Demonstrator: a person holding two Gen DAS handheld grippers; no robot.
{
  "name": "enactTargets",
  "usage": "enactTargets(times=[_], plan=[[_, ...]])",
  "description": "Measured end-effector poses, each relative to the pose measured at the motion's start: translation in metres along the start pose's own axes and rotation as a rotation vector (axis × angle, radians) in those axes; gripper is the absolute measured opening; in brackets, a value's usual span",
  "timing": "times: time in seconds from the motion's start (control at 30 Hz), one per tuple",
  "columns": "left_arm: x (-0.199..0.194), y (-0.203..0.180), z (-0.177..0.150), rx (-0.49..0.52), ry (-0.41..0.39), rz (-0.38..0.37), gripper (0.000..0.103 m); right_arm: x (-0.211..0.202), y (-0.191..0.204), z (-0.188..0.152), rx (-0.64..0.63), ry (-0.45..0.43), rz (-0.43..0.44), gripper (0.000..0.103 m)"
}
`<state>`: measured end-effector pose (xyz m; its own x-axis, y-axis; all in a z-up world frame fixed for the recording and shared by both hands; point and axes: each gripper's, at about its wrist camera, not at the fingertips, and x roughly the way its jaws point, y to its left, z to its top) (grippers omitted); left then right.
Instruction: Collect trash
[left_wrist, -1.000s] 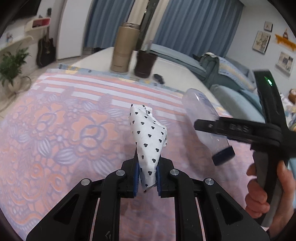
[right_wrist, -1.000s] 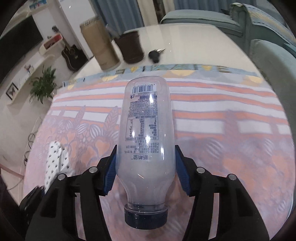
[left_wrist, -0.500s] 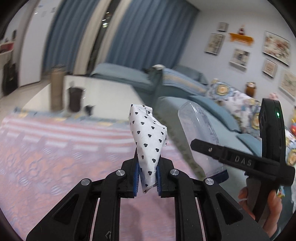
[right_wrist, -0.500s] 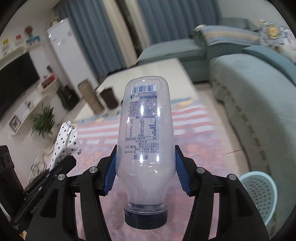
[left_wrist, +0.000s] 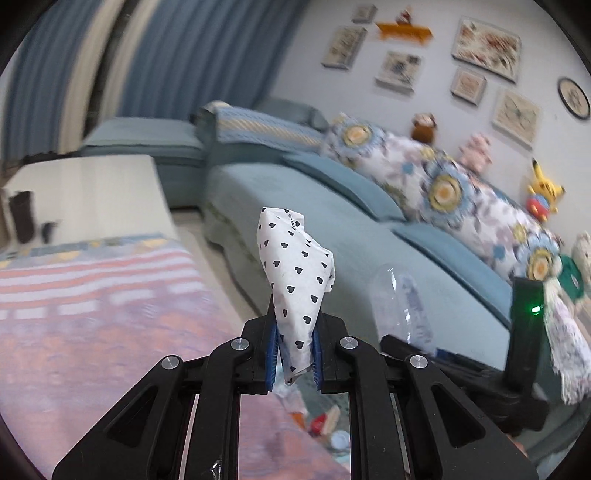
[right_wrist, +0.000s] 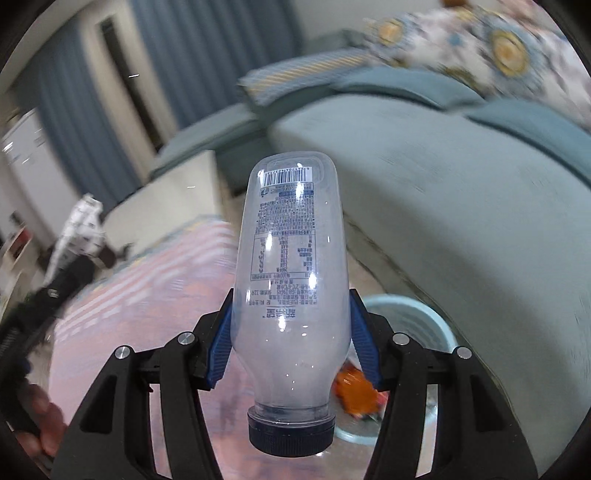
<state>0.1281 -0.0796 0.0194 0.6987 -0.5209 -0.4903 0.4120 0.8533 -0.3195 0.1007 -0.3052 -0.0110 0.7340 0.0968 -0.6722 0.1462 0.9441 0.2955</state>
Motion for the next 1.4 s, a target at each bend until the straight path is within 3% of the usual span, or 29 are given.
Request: enactTargets(times=[0.2, 0.3, 0.37, 0.6, 0.8, 1.03, 1.17, 1.4], plan=[[0.06, -0.024, -0.027, 0.031, 0.121, -0.016, 0.015, 0.033, -0.062, -0.021, 0.154, 0.102, -0.068, 0.054], [0.088, -0.031, -0.042, 0.045, 0.184, -0.017, 0.021, 0.046, -0.081, -0.032, 0.202, 0.137, -0.086, 0.054], [0.099, -0.032, -0.048, 0.043, 0.217, -0.024, 0.034, 0.053, -0.091, -0.038, 0.228, 0.151, -0.102, 0.054], [0.113, -0.029, -0.065, 0.058, 0.256, -0.028, 0.054, 0.065, -0.119, -0.05, 0.286, 0.167, -0.091, 0.057], [0.11, -0.026, -0.066, 0.06, 0.258, -0.048, 0.062, 0.056, -0.116, -0.05, 0.282, 0.142, -0.07, 0.062], [0.082, -0.022, -0.057, 0.072, 0.224, -0.069, 0.067, 0.039, -0.088, -0.049, 0.203, 0.102, -0.049, 0.062], [0.04, -0.018, -0.049, 0.073, 0.16, -0.061, 0.073, 0.001, -0.057, -0.047, 0.126, 0.024, -0.061, 0.062], [-0.049, -0.025, -0.041, 0.109, -0.001, 0.06, 0.085, -0.068, 0.006, -0.051, -0.021, -0.106, -0.107, 0.063]])
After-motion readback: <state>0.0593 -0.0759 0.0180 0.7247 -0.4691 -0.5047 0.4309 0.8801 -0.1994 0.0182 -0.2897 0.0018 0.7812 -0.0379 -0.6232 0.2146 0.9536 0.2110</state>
